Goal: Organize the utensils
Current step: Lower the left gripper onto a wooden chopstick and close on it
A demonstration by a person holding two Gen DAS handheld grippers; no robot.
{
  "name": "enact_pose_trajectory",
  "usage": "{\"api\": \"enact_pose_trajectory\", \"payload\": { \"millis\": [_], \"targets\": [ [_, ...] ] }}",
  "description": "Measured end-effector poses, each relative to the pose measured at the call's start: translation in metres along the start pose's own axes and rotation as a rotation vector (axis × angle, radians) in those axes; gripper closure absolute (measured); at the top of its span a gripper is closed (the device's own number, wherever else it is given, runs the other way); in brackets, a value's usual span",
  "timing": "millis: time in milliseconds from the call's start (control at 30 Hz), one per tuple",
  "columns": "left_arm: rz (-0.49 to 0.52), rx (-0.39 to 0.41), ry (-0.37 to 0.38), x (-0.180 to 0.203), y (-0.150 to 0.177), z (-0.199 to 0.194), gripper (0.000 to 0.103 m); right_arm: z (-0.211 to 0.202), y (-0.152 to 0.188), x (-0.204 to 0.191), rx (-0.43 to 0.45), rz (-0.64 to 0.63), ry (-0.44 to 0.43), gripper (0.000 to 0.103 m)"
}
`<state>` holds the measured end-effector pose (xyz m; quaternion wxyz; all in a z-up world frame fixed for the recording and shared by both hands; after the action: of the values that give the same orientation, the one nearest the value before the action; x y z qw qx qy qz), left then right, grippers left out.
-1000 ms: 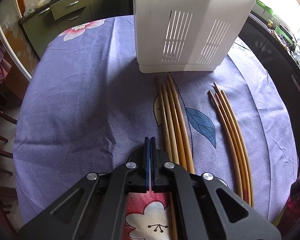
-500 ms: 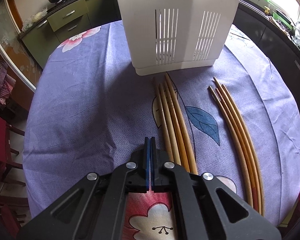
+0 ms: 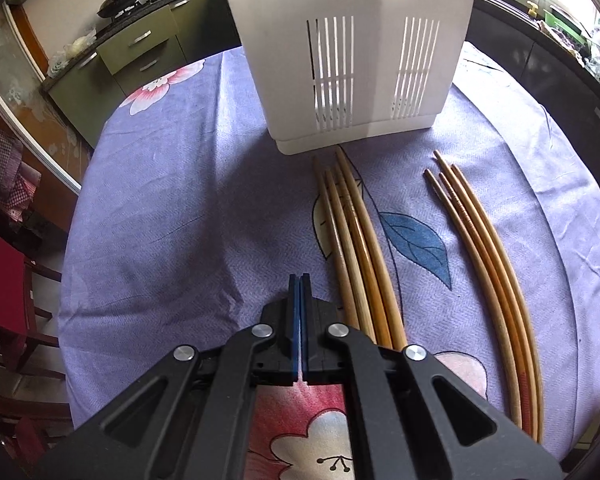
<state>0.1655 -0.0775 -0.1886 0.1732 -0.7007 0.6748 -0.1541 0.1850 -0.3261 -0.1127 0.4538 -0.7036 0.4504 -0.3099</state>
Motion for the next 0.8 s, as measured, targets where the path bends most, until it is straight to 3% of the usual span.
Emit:
{"api": "enact_pose_trajectory", "payload": {
  "millis": [100, 300, 800],
  "targets": [
    [-0.033, -0.033, 0.056, -0.002, -0.001, 0.000, 0.103, 0.003, 0.001, -0.001, -0.008, -0.004, -0.003, 0.067],
    [-0.034, -0.050, 0.090, 0.003, -0.002, -0.004, 0.103, 0.007, 0.000, -0.002, -0.016, -0.003, -0.008, 0.067],
    [-0.048, -0.098, 0.080, 0.003, -0.013, 0.009, 0.103, 0.011, 0.001, 0.001, -0.029, -0.004, -0.019, 0.066]
  ]
}}
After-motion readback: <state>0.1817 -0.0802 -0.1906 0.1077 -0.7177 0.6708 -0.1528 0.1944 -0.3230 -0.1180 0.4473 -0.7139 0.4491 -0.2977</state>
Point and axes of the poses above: each gripper's, at about its wrist camera, not at the fingertips, and z roughly the way its jaws point, x to its right, y to its underside, the point moved 8 cm from there along z, roughly the way its jaws point, and after that the axes turned 10 degrees about -z, right-handed, at the moved point
